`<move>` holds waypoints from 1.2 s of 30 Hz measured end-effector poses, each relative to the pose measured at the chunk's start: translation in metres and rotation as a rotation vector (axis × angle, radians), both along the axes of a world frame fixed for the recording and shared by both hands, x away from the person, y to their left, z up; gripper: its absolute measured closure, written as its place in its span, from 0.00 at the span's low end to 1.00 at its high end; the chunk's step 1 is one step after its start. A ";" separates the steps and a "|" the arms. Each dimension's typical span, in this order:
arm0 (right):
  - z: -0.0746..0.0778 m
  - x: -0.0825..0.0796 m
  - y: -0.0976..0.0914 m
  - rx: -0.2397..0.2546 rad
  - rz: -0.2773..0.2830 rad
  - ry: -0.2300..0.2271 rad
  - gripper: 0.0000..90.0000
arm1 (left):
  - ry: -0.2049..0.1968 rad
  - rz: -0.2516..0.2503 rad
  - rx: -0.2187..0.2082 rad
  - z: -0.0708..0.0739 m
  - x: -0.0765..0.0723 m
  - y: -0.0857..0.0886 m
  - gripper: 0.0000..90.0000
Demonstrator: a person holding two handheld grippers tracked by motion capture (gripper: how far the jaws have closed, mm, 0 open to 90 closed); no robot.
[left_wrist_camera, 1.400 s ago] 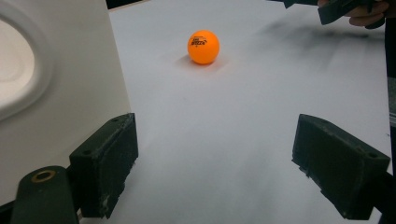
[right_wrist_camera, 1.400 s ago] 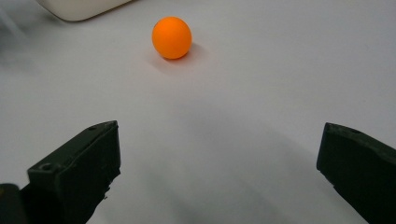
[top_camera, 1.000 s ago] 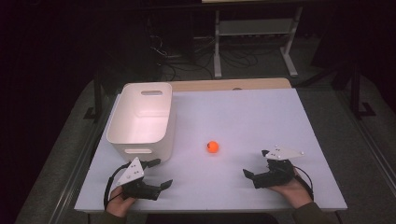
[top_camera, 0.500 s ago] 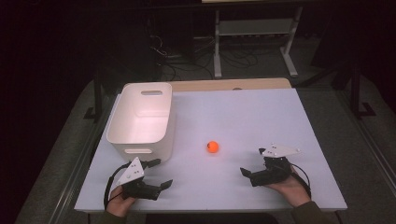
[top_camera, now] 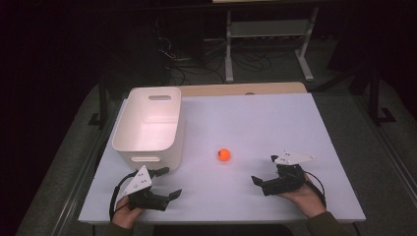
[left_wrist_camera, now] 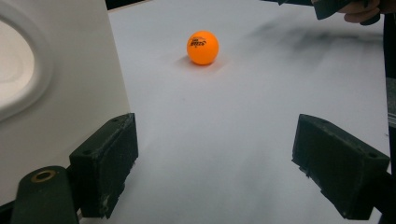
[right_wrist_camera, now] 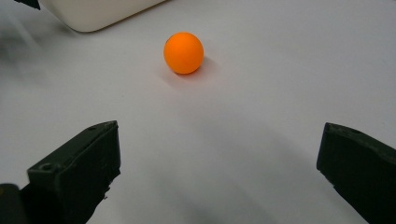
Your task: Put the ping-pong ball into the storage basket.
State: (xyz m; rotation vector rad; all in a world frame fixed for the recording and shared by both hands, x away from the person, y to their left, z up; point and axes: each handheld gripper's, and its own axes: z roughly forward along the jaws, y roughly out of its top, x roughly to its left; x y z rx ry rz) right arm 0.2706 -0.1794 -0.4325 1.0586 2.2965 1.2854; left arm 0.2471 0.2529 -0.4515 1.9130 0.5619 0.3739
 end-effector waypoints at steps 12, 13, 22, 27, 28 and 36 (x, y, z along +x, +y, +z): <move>0.001 0.005 0.003 0.009 -0.002 0.001 0.00 | 0.012 0.003 -0.003 0.000 0.001 0.000 0.16; 0.001 0.005 0.003 0.009 -0.002 0.001 0.00 | 0.012 0.003 -0.003 0.000 0.001 0.000 0.16; 0.000 0.009 0.005 0.011 0.000 0.008 0.00 | 0.010 0.004 0.000 0.000 0.001 0.000 0.16; 0.001 0.011 0.006 0.014 0.000 0.006 0.00 | 0.017 0.006 0.001 0.000 0.002 0.000 0.16; 0.001 0.012 0.006 0.016 -0.002 0.007 0.00 | 0.016 0.005 -0.003 0.000 0.002 0.000 0.16; 0.001 0.015 0.011 0.017 0.008 0.015 0.00 | 0.015 0.003 -0.004 0.000 0.002 0.001 0.16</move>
